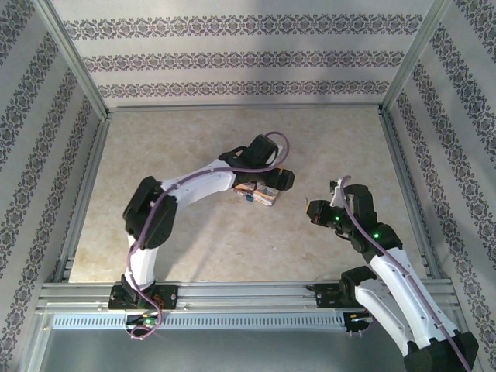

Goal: Unlock the padlock with the key

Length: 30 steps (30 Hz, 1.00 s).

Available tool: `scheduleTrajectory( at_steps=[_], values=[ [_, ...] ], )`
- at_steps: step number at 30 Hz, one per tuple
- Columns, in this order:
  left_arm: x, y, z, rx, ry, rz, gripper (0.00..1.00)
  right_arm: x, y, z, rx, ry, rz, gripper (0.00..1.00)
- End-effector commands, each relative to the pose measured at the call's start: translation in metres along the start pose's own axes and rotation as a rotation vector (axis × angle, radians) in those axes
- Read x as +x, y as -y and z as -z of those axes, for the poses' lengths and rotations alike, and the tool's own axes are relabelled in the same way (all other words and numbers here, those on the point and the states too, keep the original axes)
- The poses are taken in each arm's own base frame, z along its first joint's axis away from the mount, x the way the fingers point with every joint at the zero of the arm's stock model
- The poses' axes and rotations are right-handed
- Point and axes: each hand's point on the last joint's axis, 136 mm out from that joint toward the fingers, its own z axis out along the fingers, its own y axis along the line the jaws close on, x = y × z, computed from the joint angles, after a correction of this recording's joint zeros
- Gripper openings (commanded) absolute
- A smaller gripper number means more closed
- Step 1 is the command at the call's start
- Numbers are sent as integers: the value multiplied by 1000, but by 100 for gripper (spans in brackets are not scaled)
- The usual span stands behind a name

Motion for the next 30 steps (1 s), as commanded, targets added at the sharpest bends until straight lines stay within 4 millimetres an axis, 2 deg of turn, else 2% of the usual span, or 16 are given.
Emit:
scheduleTrajectory(
  at_steps=[1,6,8,12,14,22,30],
  values=[
    [-31,-4,53,39,166,-18,87,-3,-10,-5,-65,-8,23,0],
    [-13,-36,90,59,254,36,87,-11,-24,-17,-132,-22,59,0],
    [-4,-48,100,53,298,49,87,-13,-29,-24,-161,-34,75,0],
    [24,-70,107,42,330,81,87,-16,-40,-44,-218,-55,109,0],
    [38,-78,105,27,312,104,87,-17,-45,-54,-235,-74,132,0],
    [78,-87,85,48,212,155,86,-26,-60,-93,-252,-159,179,0],
    [89,-89,64,64,149,175,81,-40,-68,-129,-248,-199,170,0]
  ],
)
